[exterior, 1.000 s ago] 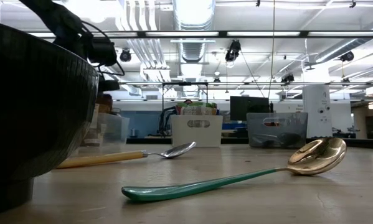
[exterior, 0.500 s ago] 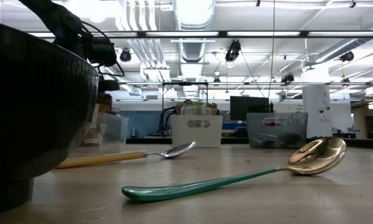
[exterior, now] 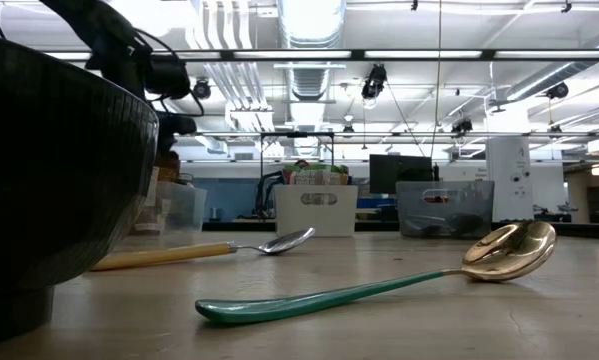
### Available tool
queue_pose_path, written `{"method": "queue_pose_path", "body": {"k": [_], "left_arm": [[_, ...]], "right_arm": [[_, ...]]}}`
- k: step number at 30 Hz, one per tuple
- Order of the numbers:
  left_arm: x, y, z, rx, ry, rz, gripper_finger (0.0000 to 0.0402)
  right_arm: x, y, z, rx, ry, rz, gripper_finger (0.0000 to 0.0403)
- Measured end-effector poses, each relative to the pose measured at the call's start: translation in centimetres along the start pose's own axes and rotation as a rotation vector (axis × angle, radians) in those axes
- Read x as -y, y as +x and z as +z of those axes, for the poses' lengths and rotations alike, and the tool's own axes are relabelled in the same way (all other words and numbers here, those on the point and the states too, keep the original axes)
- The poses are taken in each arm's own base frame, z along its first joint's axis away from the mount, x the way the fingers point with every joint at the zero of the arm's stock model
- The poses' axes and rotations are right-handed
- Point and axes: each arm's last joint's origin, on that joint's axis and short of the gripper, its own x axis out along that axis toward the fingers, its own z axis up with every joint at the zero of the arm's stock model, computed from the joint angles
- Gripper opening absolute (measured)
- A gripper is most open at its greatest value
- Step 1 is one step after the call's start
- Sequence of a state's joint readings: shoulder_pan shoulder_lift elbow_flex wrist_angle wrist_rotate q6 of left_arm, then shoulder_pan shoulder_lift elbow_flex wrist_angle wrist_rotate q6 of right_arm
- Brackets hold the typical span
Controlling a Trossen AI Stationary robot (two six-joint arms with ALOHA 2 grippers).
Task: Pick & Place Food Item
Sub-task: Put the green seasoning can into the transparent bin, then put the light green spoon into the black bin
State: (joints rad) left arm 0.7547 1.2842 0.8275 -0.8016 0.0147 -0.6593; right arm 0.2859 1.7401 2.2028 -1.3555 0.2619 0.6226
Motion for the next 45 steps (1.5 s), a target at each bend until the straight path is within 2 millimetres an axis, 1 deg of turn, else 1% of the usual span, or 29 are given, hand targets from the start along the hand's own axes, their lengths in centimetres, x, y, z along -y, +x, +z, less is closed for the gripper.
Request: {"method": "queue_pose_path", "body": {"k": [3,5,13,16,18,22,25,28,32,35,38,42,45], "left_arm": [[-0.1,-0.5,0.2,-0.009,0.004,0.014,0.0206],[-0.2,-0.7,0.3,-0.015,0.018,0.021,0.0219],[-0.9,-0.9,-0.1,-0.096,0.026,0.062,0.0303],[-1.2,-1.2,-0.5,-0.131,0.025,0.076,0.0322],[-1.3,-1.6,-0.7,-0.142,0.027,0.075,0.0328],[-1.2,-3.5,-0.7,-0.119,0.045,0.057,0.0329],[-1.1,-5.7,-0.7,-0.074,0.073,0.024,0.0329],[-0.7,-8.2,-1.2,-0.049,0.165,-0.037,0.033],[0.2,-11.0,-3.1,-0.113,0.342,-0.186,0.0329],[1.0,-12.5,-5.2,-0.175,0.47,-0.212,0.0329],[2.2,-13.3,-7.8,-0.247,0.64,-0.228,0.0329],[3.7,-13.8,-11.7,-0.32,0.881,-0.275,0.0329],[4.6,-14.1,-14.3,-0.351,0.97,-0.284,0.0329]], "right_arm": [[0.0,0.0,0.0,-0.002,0.002,-0.001,0.0279],[-0.1,0.0,-0.1,-0.003,0.0,0.0,0.0279],[-0.1,0.0,-0.1,-0.003,-0.014,0.002,0.0279],[-0.1,0.0,-0.1,-0.003,-0.035,0.002,0.0279],[-0.1,0.0,-0.1,-0.003,-0.05,0.001,0.0279],[-0.1,0.0,-0.1,-0.002,-0.072,0.001,0.0279],[-0.1,0.0,-0.1,-0.002,-0.098,0.001,0.0279],[-0.1,0.0,-0.1,-0.003,-0.113,0.002,0.0279],[-0.1,0.0,-0.1,-0.004,-0.148,0.005,0.0279],[-0.1,0.0,-0.1,-0.005,-0.174,0.006,0.0279],[-0.1,0.0,-0.1,-0.005,-0.182,0.006,0.0279],[-0.1,0.0,-0.1,-0.005,-0.182,0.006,0.0279],[-0.1,0.0,-0.1,-0.005,-0.182,0.007,0.0279]]}}
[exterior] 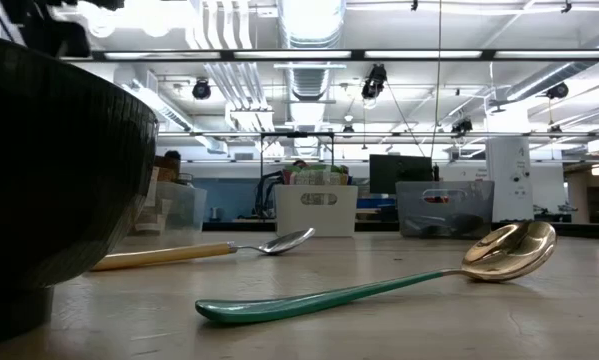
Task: Pick & Place Food Item
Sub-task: Put the light green spoon into the black bin
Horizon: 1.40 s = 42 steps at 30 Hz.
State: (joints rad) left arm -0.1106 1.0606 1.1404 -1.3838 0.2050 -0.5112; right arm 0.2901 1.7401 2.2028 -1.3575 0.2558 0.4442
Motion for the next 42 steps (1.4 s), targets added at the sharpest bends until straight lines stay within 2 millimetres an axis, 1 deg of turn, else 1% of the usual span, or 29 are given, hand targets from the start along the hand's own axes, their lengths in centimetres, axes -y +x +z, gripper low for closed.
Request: {"method": "queue_pose_path", "body": {"k": [5,9,10,12,17,20,23,27,29,33,36,42], "left_arm": [[3.2,1.4,-0.7,0.029,0.044,0.032,0.0329],[5.2,2.8,-0.8,0.017,0.044,0.042,0.0329],[5.5,3.2,-0.6,0.005,0.01,0.052,0.0329],[5.8,4.3,-0.1,-0.021,-0.117,0.087,0.0329],[6.6,7.1,1.0,-0.092,-0.517,0.179,0.0329],[7.1,8.7,1.3,-0.179,-0.657,0.208,0.0329],[7.8,10.0,1.8,-0.186,-0.759,0.204,0.0329],[9.3,11.6,3.0,-0.136,-0.783,0.097,0.0329],[9.7,12.4,3.4,-0.122,-0.791,0.077,0.0329],[9.9,13.9,3.7,-0.134,-0.805,0.113,0.0329],[10.1,14.7,3.6,-0.15,-0.857,0.145,0.0329],[10.5,15.6,3.4,-0.159,-0.889,0.163,0.0329]], "right_arm": [[0.0,0.0,0.0,0.0,0.0,0.002,0.0279],[0.0,0.0,0.0,0.0,0.001,0.002,0.0279],[0.0,0.0,0.0,0.0,0.002,0.002,0.0279],[0.0,0.0,0.0,0.0,0.006,0.002,0.0279],[0.0,0.0,0.0,0.001,0.012,0.002,0.0279],[0.0,0.0,0.0,0.001,0.012,0.002,0.0279],[0.0,0.0,0.0,0.0,0.012,0.002,0.0279],[0.0,0.0,0.0,0.0,0.011,0.002,0.0279],[0.0,0.0,0.0,-0.001,0.007,0.002,0.0279],[0.0,0.0,0.0,-0.005,-0.008,0.005,0.028],[0.0,0.0,-0.2,-0.023,-0.013,0.012,0.0279],[0.1,0.0,-0.4,-0.05,-0.022,0.001,0.0279]]}}
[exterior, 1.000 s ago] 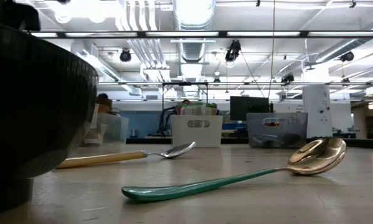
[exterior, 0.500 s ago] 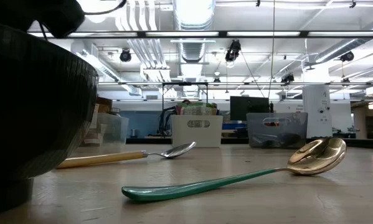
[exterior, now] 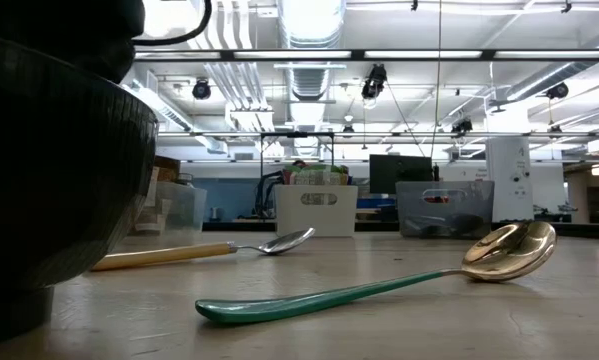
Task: Pick & Place Food Item
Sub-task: Put the light green spoon into the black bin
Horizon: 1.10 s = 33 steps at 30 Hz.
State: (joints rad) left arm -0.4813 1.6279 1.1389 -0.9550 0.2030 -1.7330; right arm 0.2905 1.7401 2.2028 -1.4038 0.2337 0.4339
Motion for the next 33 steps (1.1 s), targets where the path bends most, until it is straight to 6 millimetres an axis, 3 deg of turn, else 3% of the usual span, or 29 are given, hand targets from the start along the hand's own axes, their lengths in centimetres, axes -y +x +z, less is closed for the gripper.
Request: {"method": "queue_pose_path", "body": {"k": [8,12,19,33], "left_arm": [[0.2,0.4,-0.7,0.017,-0.058,-0.047,0.0329],[-0.6,1.7,-1.0,0.017,-0.124,-0.029,0.0329],[-0.3,4.1,-1.1,-0.051,-0.18,-0.19,0.0329],[-2.2,5.5,-1.3,-0.035,-0.282,-0.085,0.0329]], "right_arm": [[0.0,0.0,0.0,-0.001,0.0,0.002,0.0279],[0.0,0.0,0.0,-0.004,-0.001,0.005,0.028],[-0.3,-0.1,-0.2,-0.009,-0.02,0.01,0.0279],[-0.5,-0.1,-0.3,-0.009,-0.041,0.017,0.028]]}}
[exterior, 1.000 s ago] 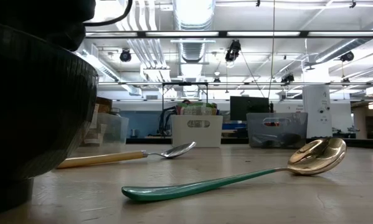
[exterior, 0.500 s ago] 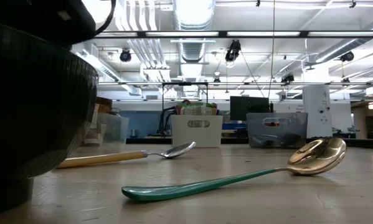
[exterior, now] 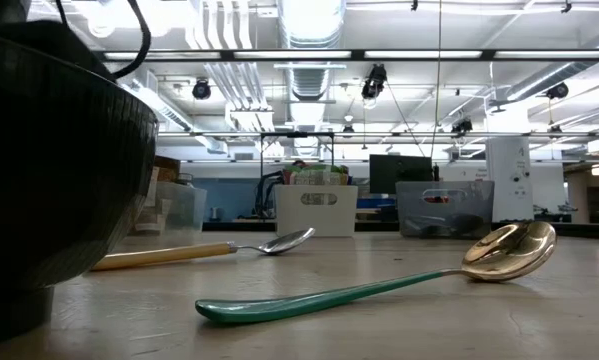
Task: Pick & Place Food Item
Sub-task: Put the light green spoon into the black bin
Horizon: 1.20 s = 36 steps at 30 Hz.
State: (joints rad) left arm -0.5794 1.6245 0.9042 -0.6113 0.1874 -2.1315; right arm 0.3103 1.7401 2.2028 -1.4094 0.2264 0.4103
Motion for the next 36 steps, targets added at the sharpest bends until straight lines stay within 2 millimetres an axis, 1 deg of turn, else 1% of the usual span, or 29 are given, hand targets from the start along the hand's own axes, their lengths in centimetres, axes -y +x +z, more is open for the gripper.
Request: {"method": "queue_pose_path", "body": {"k": [11,14,16,19,28,30,31,36], "left_arm": [[-0.9,2.0,0.7,-0.055,-0.021,-0.065,0.0328],[-1.2,2.3,0.9,-0.062,-0.025,-0.062,0.0314],[-1.3,2.4,1.0,-0.065,-0.025,-0.056,0.0293],[-1.5,2.4,1.1,-0.065,-0.021,-0.045,0.0245],[-2.5,3.0,1.7,-0.064,0.006,0.005,0.0058],[-2.6,3.0,1.9,-0.061,0.011,0.01,0.0022],[-2.7,3.0,1.9,-0.058,0.018,0.013,0.0016],[-2.7,3.0,1.9,-0.046,0.042,0.013,0.0017]], "right_arm": [[-0.1,0.0,0.0,0.0,-0.005,0.001,0.0279],[-0.1,0.0,0.0,0.0,-0.005,0.001,0.028],[-0.1,0.0,0.0,0.0,-0.005,0.001,0.028],[-0.1,0.0,0.0,0.0,-0.005,0.001,0.028],[-0.1,0.0,0.0,0.0,-0.016,0.001,0.028],[-0.1,0.0,0.0,0.0,-0.017,0.001,0.028],[-0.1,0.0,0.0,0.0,-0.018,0.001,0.028],[-0.1,0.0,0.0,0.0,-0.019,0.001,0.0279]]}}
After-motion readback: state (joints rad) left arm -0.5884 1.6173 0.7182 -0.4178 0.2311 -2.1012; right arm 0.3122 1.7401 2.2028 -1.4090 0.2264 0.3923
